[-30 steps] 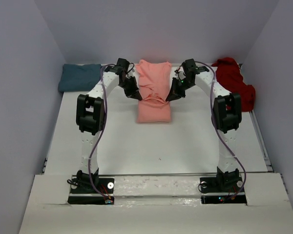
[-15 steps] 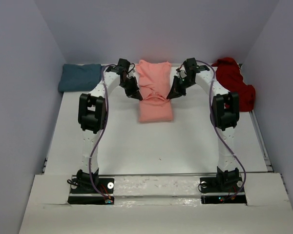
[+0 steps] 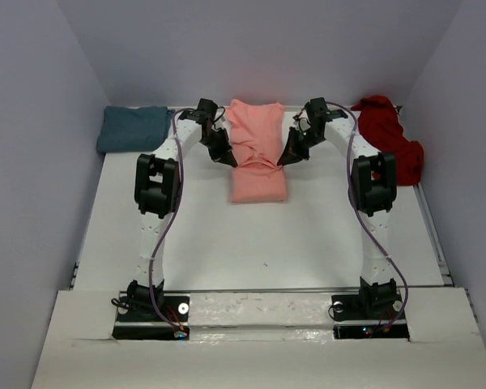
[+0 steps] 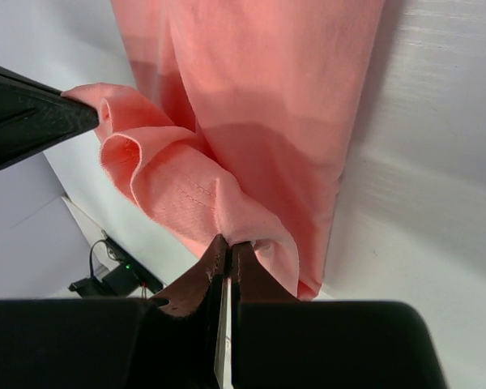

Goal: Fold and stack the t-shirts
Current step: Fold the tshirt

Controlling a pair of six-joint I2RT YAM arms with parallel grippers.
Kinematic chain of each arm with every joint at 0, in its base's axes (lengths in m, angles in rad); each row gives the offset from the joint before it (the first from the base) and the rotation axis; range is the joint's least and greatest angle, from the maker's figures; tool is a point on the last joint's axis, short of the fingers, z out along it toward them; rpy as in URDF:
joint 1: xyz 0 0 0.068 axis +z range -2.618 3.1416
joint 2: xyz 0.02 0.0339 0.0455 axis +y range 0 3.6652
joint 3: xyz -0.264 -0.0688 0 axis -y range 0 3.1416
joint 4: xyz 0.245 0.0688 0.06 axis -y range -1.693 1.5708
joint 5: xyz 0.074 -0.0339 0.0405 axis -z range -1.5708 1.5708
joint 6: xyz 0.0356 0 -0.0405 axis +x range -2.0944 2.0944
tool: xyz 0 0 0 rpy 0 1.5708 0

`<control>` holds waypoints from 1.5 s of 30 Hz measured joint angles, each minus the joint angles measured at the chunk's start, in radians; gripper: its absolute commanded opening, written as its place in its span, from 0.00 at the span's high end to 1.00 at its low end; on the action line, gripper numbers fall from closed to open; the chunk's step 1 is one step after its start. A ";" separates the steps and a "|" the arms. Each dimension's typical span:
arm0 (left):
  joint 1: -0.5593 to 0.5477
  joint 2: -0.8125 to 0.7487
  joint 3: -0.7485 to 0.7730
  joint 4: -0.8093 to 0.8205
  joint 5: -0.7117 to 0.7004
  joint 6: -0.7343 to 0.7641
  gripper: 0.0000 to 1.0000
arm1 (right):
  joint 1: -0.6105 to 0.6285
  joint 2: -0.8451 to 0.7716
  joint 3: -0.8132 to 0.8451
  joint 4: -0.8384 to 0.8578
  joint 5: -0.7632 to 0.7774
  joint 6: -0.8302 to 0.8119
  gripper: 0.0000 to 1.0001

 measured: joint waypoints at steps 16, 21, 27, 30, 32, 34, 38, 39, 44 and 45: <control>0.000 0.052 0.041 0.002 0.002 0.000 1.00 | -0.013 0.061 0.005 0.023 -0.003 0.002 1.00; 0.000 0.053 0.047 0.003 0.002 0.000 1.00 | -0.017 0.072 0.019 0.024 -0.003 0.008 1.00; 0.002 0.060 0.048 0.027 -0.002 0.000 1.00 | -0.022 0.082 0.037 0.044 -0.004 0.011 1.00; 0.003 0.079 0.052 0.050 -0.004 0.000 1.00 | -0.026 0.093 0.043 0.053 -0.004 0.015 1.00; 0.003 0.093 0.053 0.062 -0.006 0.001 1.00 | -0.029 0.110 0.052 0.066 -0.003 0.015 1.00; 0.005 0.108 0.055 0.072 -0.007 0.002 1.00 | -0.032 0.124 0.056 0.076 -0.003 0.015 1.00; 0.007 0.126 0.055 0.090 -0.002 0.004 1.00 | -0.034 0.140 0.056 0.089 -0.002 0.015 1.00; 0.007 0.126 0.055 0.101 -0.006 0.005 1.00 | -0.034 0.142 0.056 0.093 -0.001 0.015 1.00; 0.008 0.126 0.043 0.134 -0.002 0.005 1.00 | -0.035 0.147 0.056 0.112 0.008 0.014 1.00; 0.008 0.126 0.039 0.140 0.002 0.004 1.00 | -0.035 0.148 0.056 0.114 0.008 0.014 1.00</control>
